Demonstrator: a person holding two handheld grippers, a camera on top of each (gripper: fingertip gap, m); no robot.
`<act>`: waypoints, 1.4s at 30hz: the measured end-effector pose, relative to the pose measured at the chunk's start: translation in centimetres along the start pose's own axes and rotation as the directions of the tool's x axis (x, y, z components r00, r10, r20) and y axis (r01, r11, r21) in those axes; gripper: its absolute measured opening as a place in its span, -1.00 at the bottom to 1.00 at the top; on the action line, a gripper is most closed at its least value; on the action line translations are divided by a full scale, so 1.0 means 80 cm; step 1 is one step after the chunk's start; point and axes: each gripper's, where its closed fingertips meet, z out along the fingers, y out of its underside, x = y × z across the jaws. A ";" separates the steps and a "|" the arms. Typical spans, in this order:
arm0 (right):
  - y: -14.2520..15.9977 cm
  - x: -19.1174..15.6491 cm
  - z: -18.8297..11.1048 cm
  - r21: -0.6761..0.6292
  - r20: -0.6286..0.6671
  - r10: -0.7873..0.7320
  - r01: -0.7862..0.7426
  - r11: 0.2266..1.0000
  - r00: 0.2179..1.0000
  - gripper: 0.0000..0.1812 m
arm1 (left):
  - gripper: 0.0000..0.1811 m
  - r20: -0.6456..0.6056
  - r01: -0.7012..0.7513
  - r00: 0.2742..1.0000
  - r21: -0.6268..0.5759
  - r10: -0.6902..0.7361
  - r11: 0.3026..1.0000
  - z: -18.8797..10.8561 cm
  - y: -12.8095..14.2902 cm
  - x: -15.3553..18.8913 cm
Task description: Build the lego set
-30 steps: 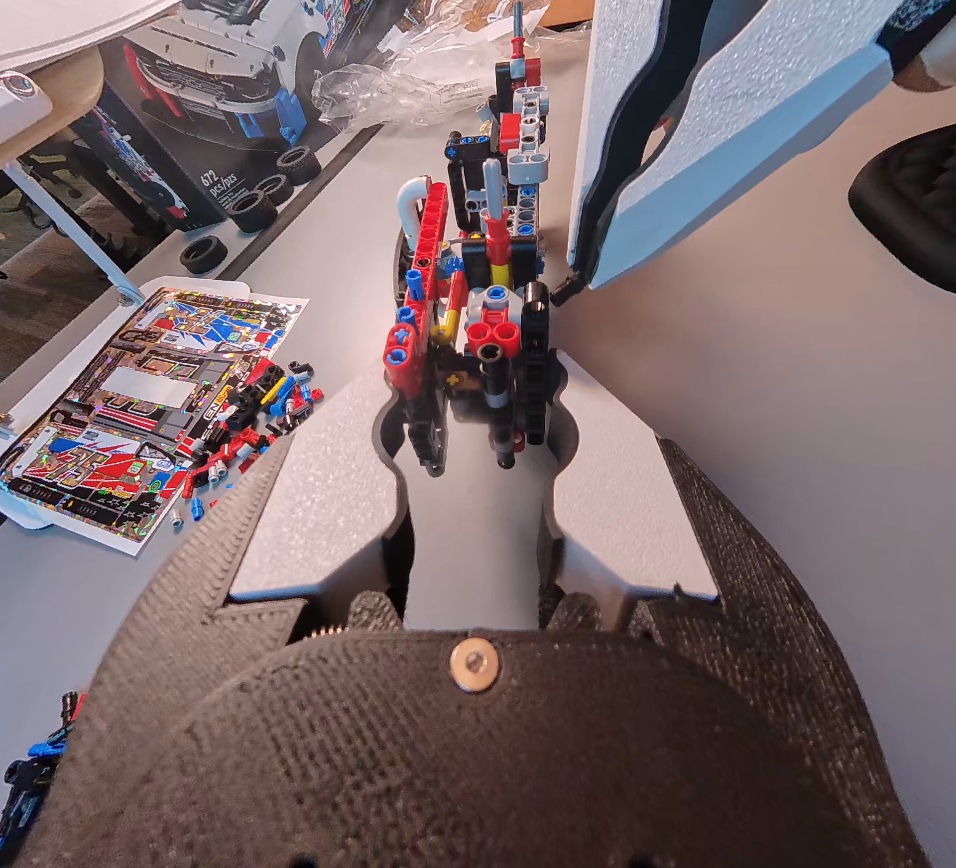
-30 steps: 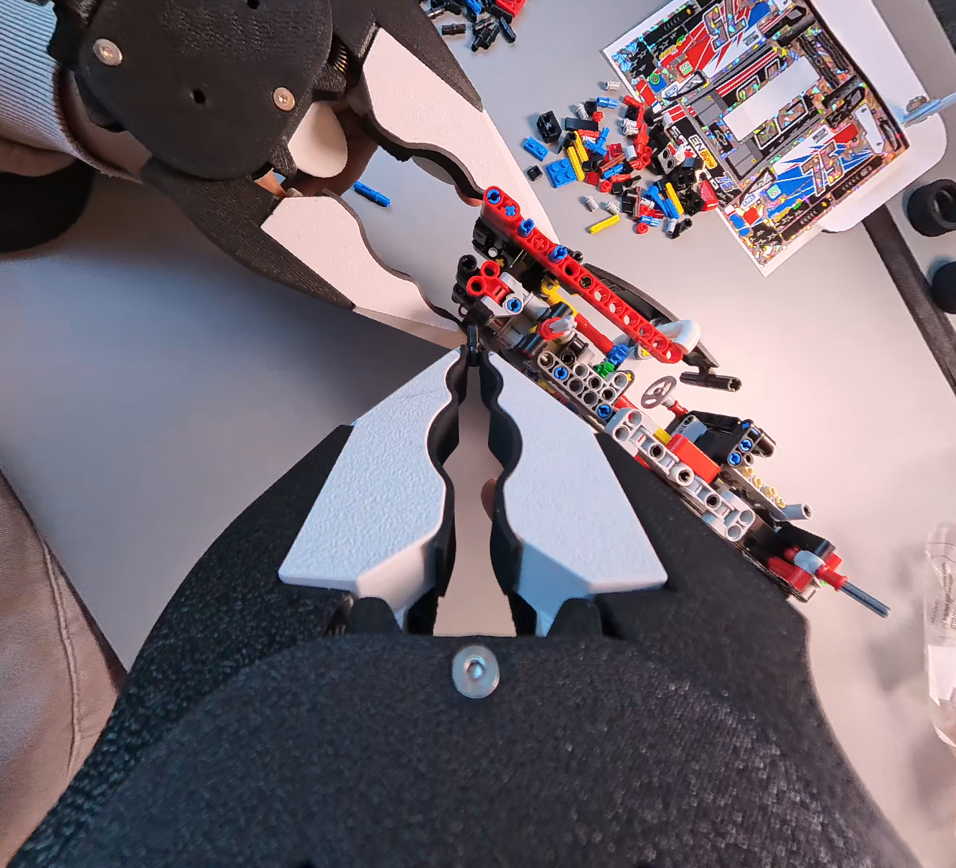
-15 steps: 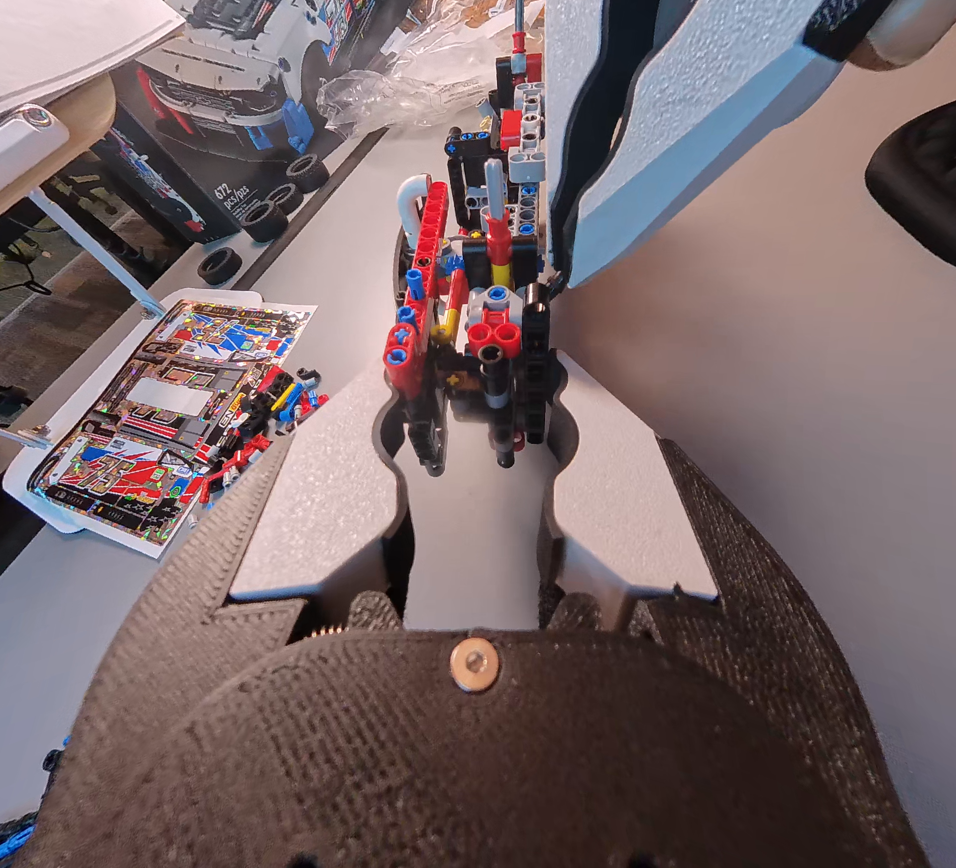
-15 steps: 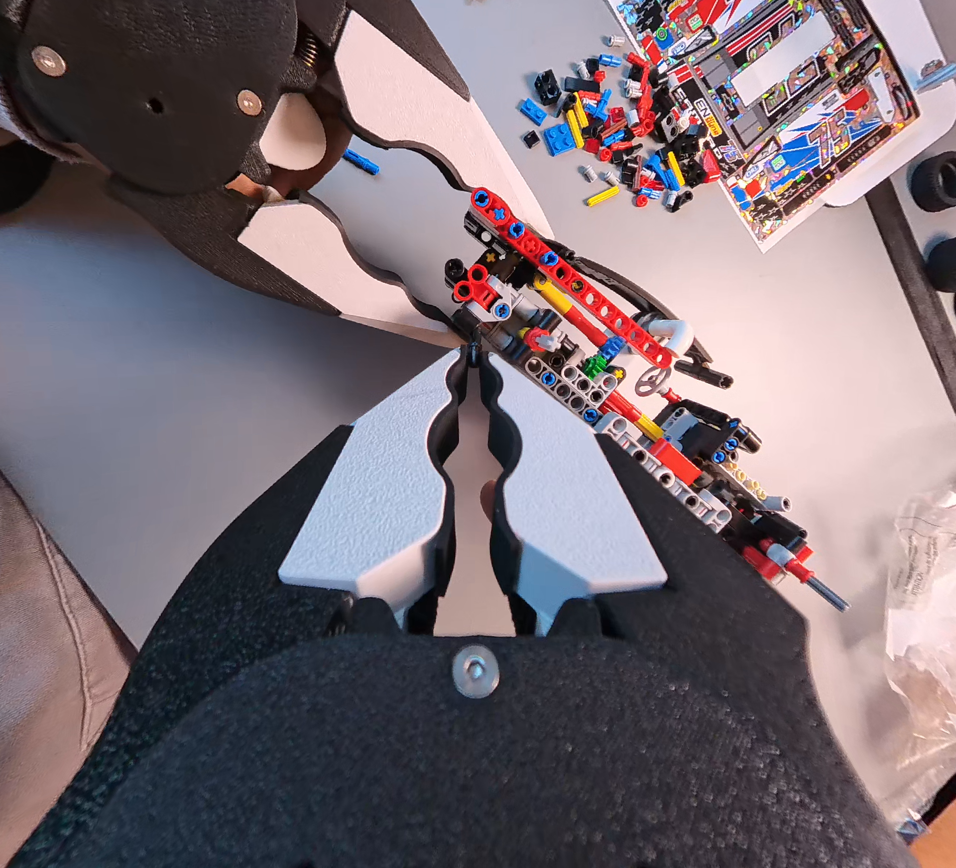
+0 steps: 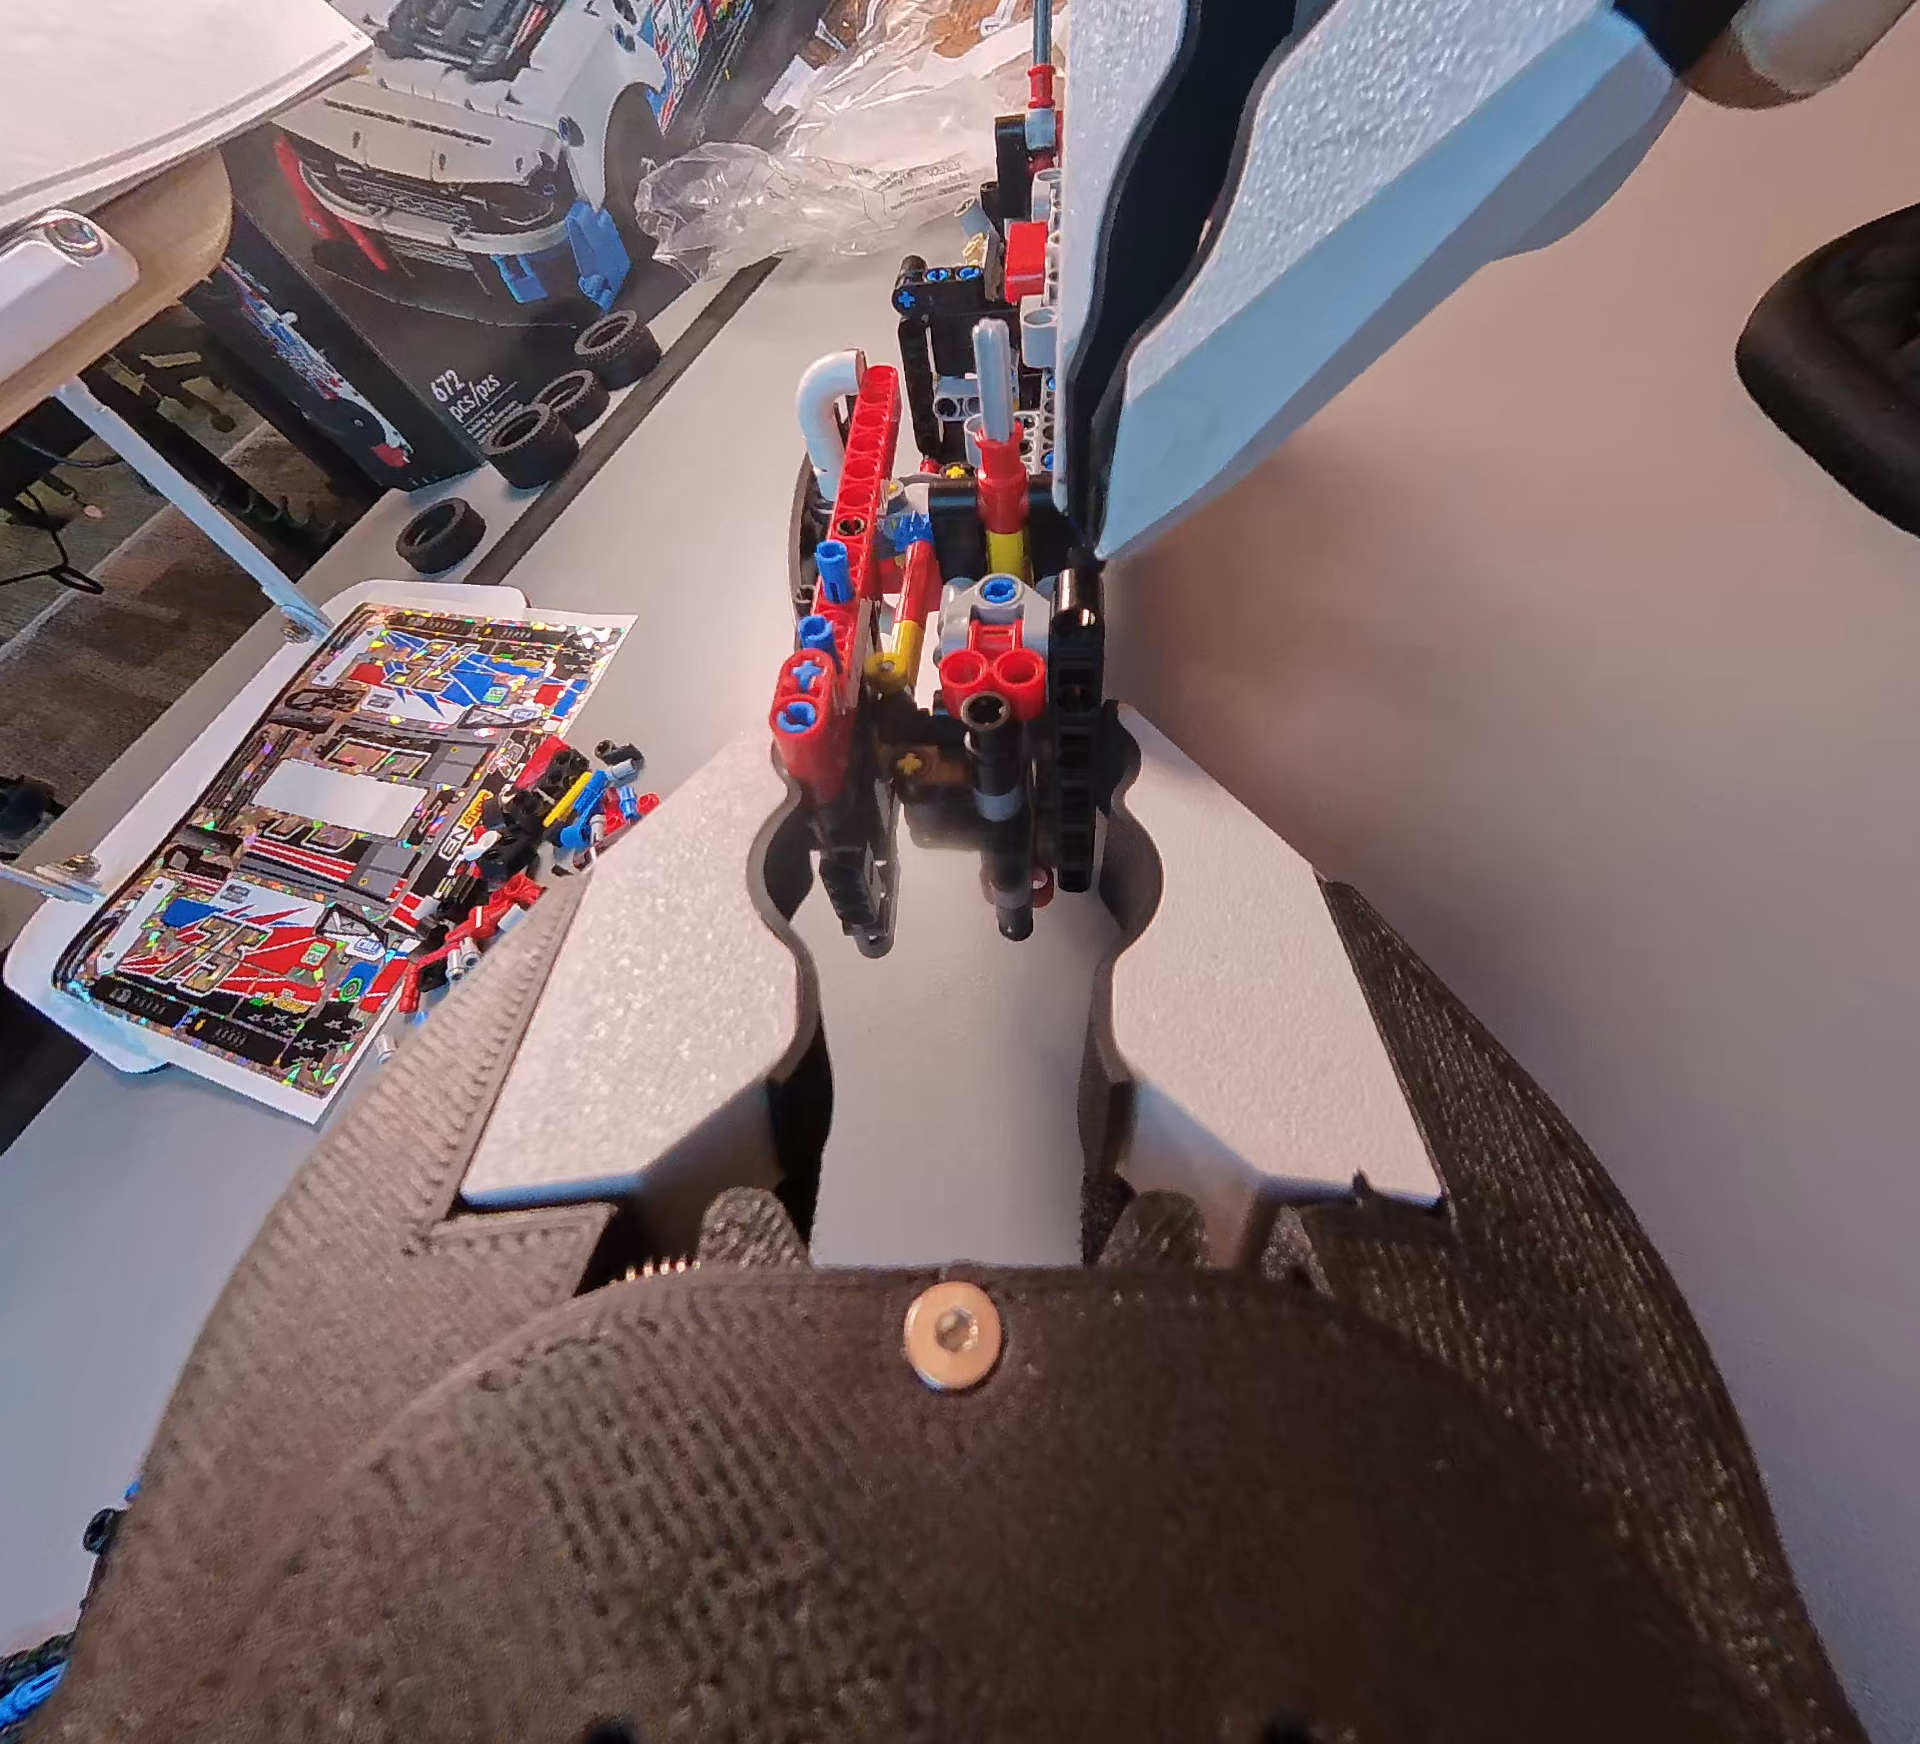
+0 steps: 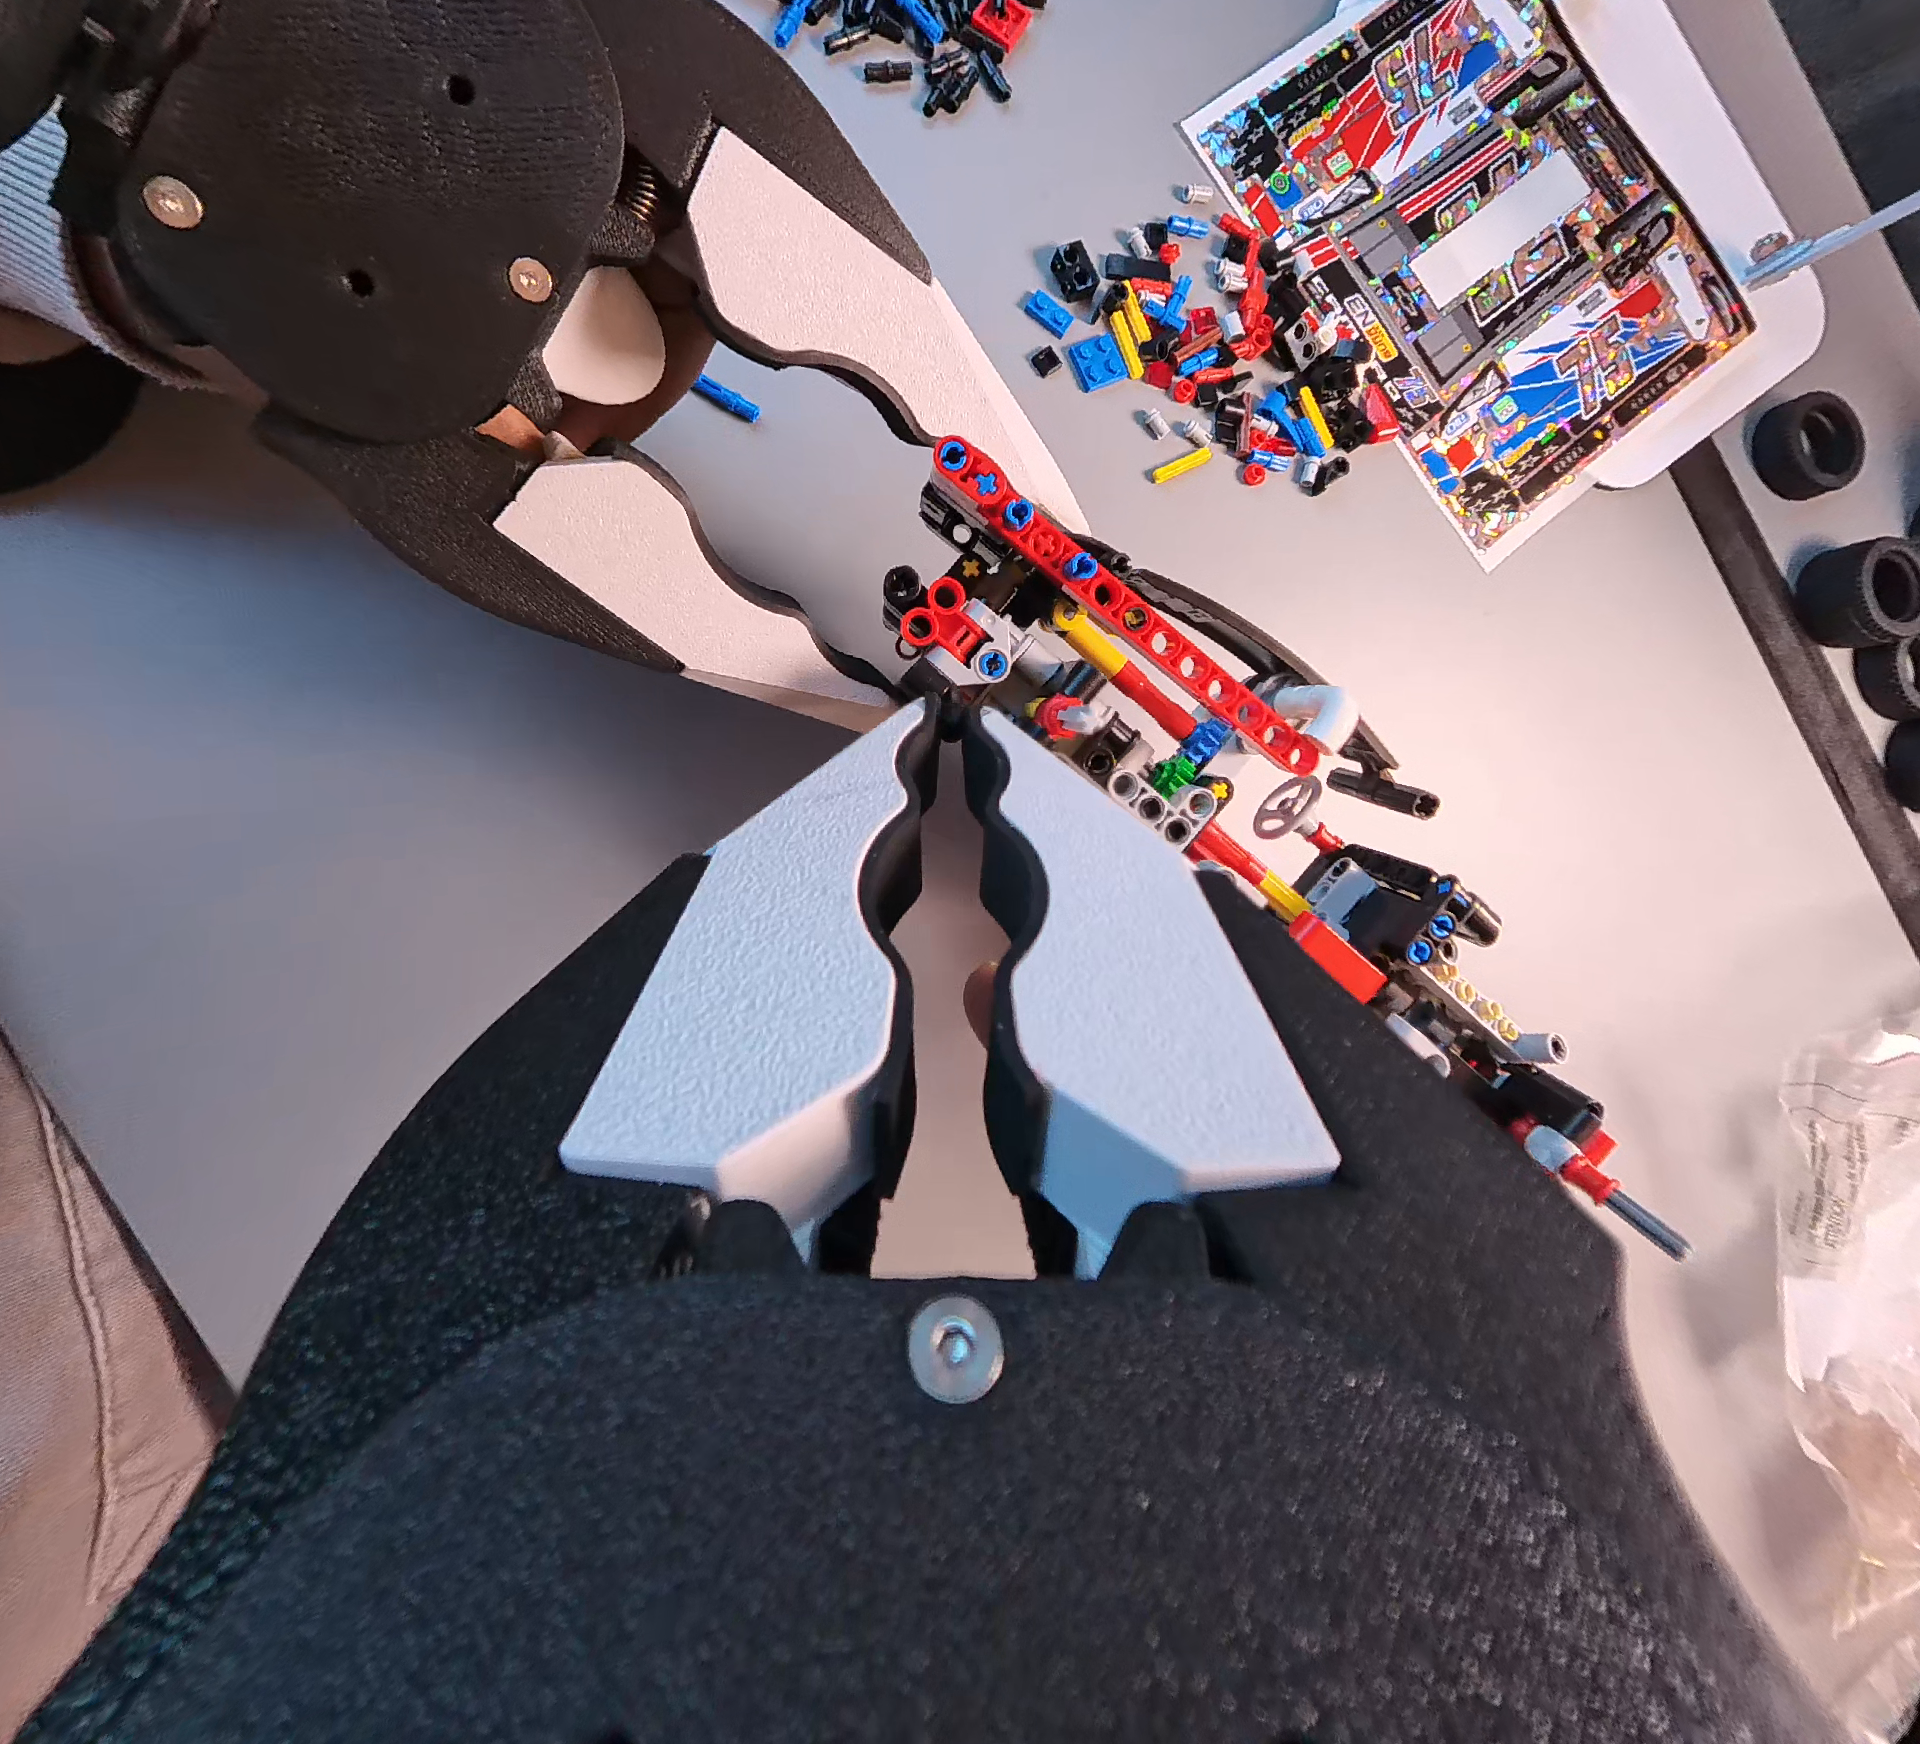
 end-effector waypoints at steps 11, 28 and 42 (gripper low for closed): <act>-0.001 -0.020 -0.017 0.079 0.069 -0.075 0.070 0.994 0.995 -0.99 | -0.42 -0.009 0.031 0.999 0.011 -0.031 0.999 0.001 -0.001 -0.002; 0.001 -0.036 0.006 0.038 0.138 -0.108 0.104 0.994 0.985 -0.98 | -0.42 -0.012 0.025 1.000 0.023 -0.025 0.999 0.001 -0.002 0.000; 0.003 -0.037 0.009 0.099 0.156 -0.063 0.048 0.994 0.986 -0.98 | -0.42 -0.008 0.019 1.000 0.019 -0.019 1.000 0.001 -0.001 0.000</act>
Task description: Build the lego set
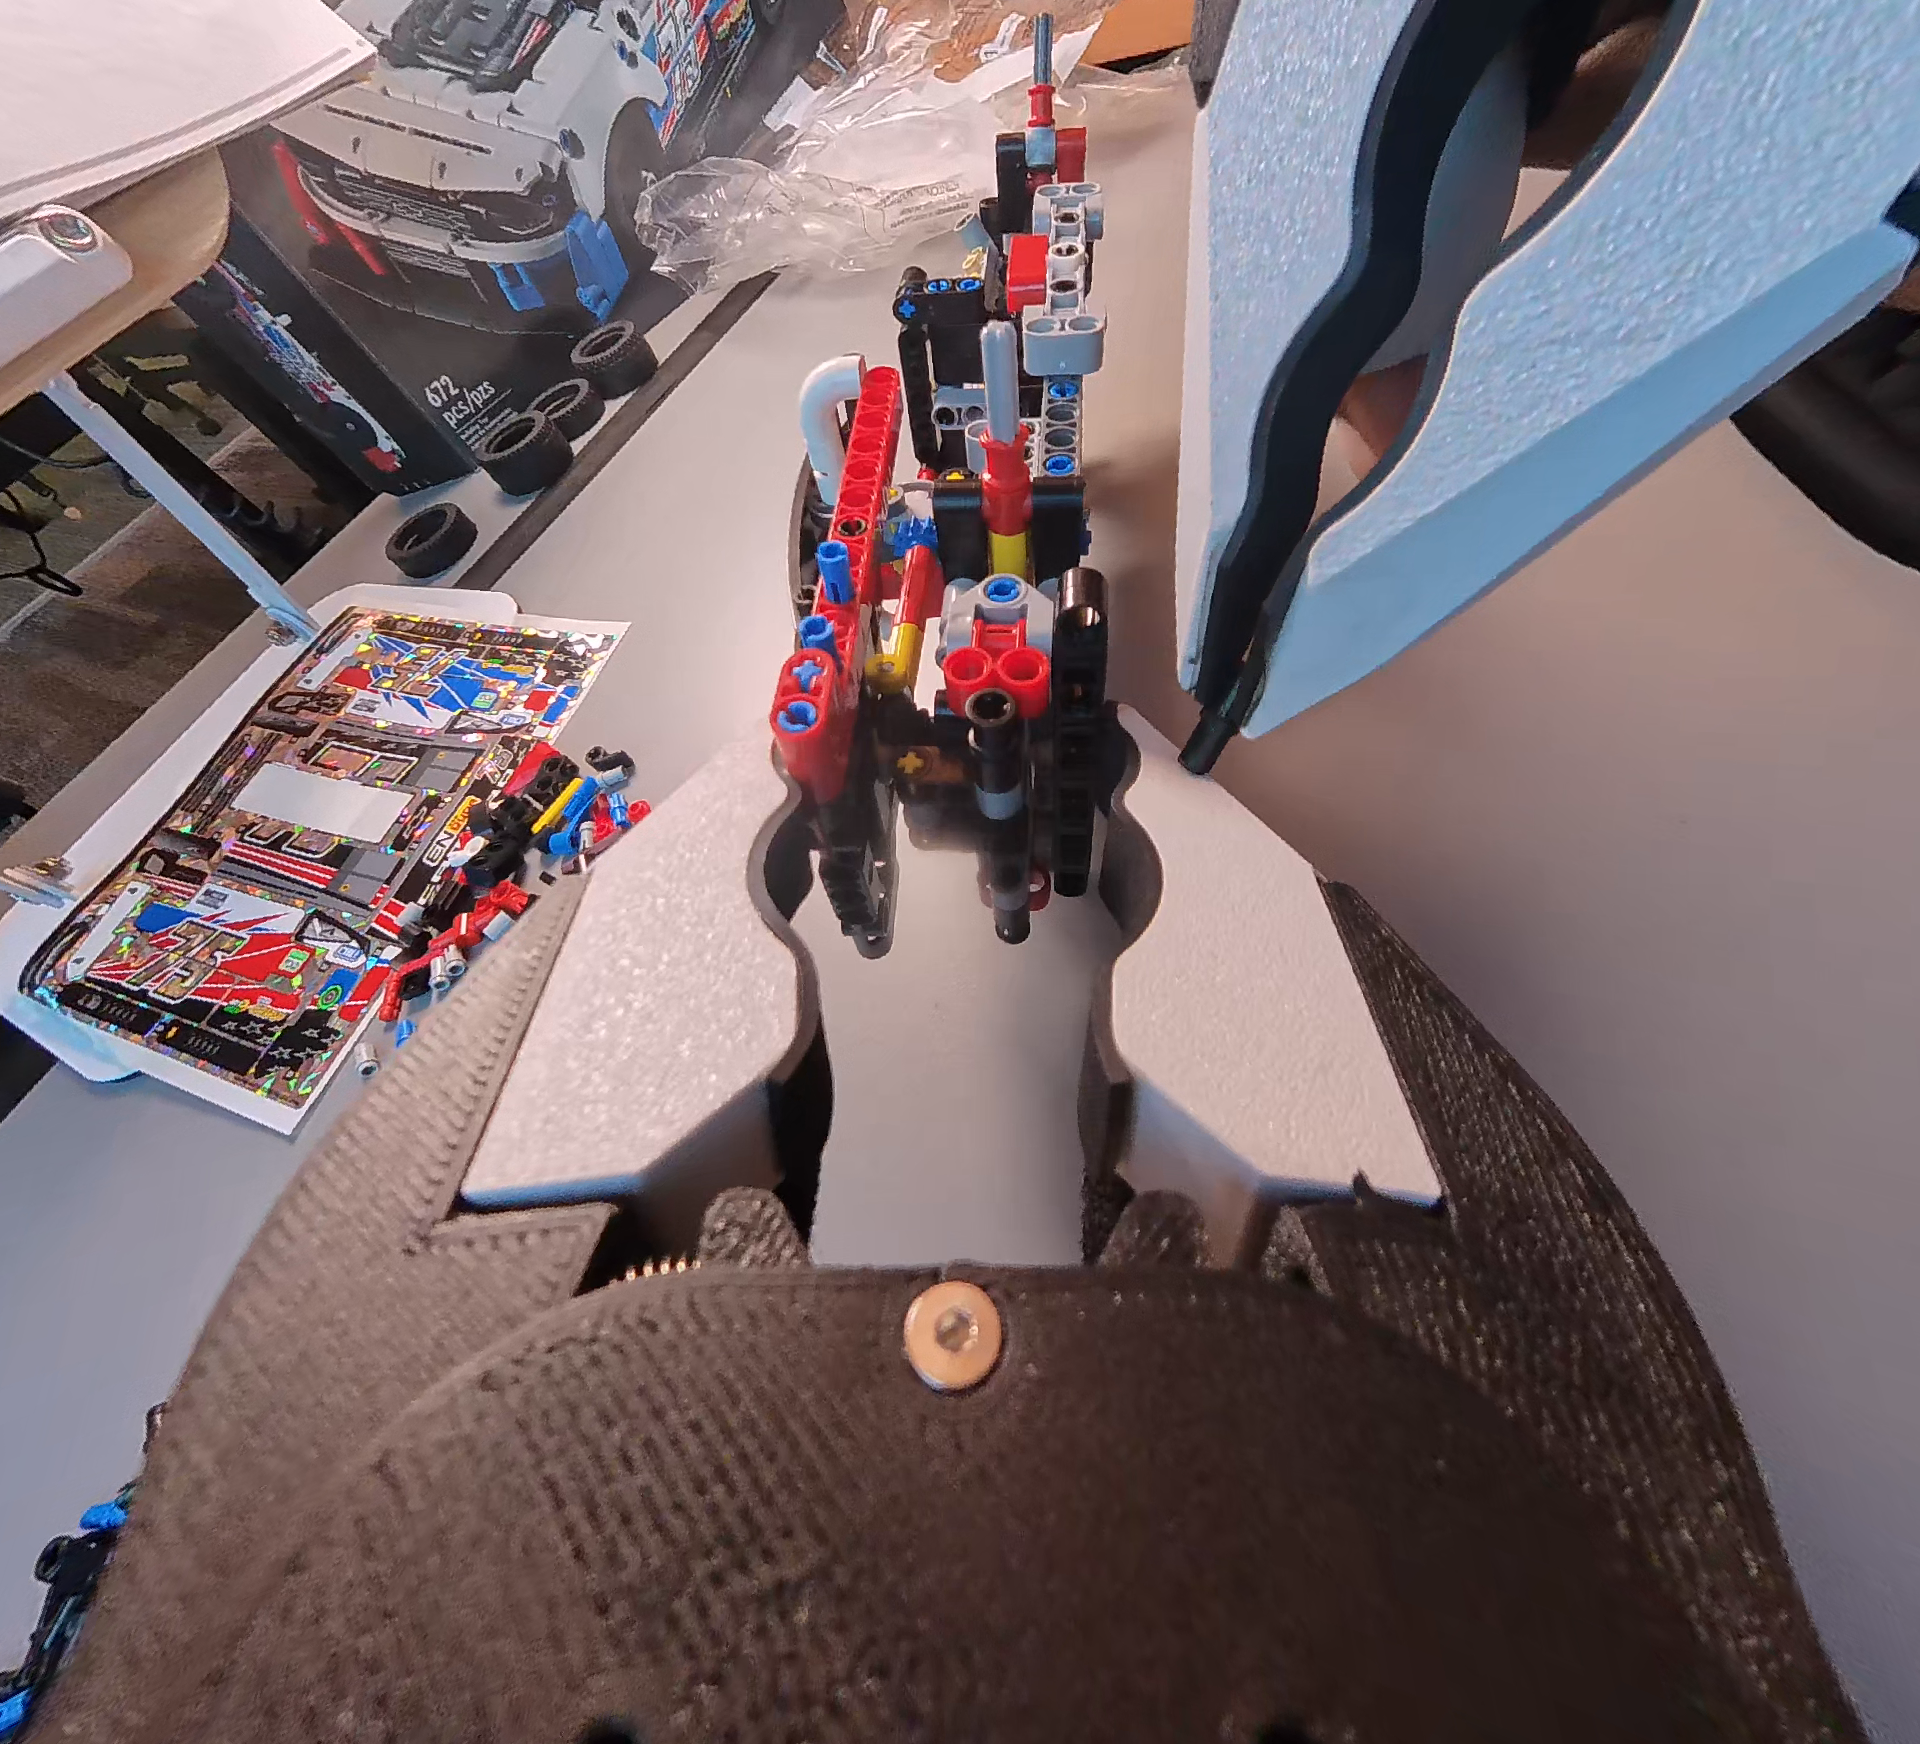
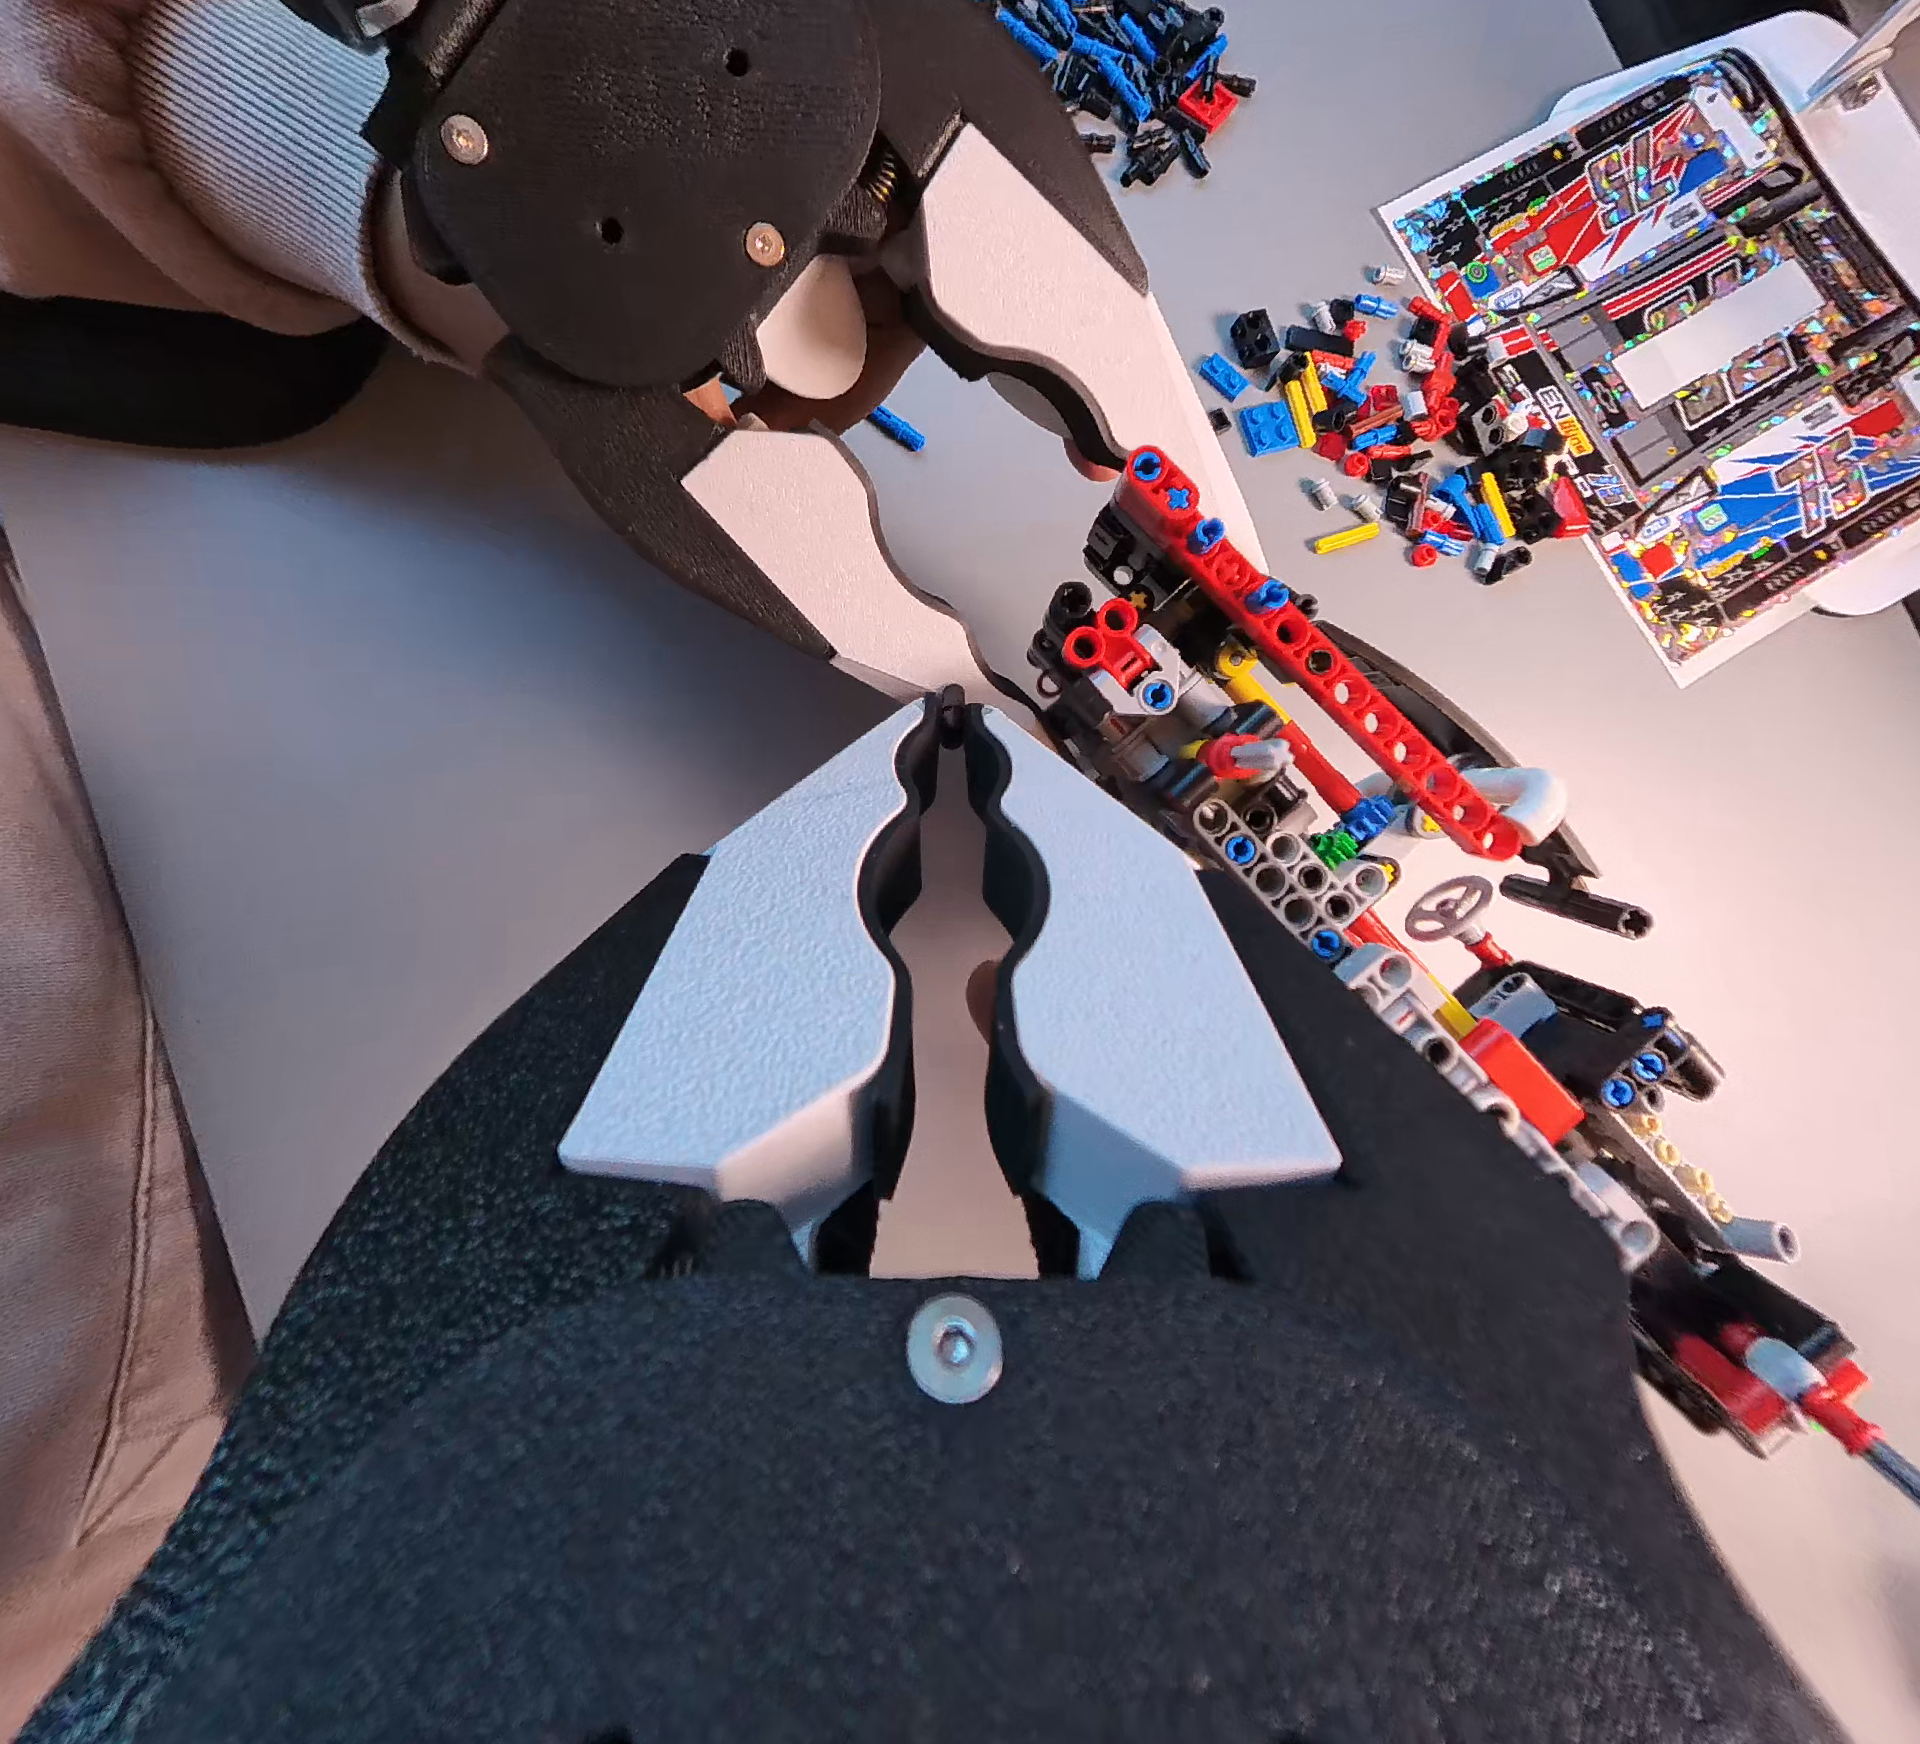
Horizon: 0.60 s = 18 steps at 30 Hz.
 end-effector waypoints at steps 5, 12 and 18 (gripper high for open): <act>-0.001 0.002 0.001 0.052 -0.016 0.020 -0.019 0.998 1.000 -0.98 | -0.42 0.002 0.001 1.000 0.001 -0.001 1.000 0.000 0.000 0.000; -0.002 0.003 0.002 0.082 -0.021 0.031 -0.030 0.996 0.999 -0.98 | -0.42 0.003 0.002 1.000 0.001 -0.002 1.000 0.000 0.000 -0.001; -0.003 0.003 0.003 0.103 -0.028 0.030 -0.027 0.994 0.999 -0.97 | -0.43 0.003 0.003 1.000 0.001 -0.003 1.000 0.000 0.000 -0.001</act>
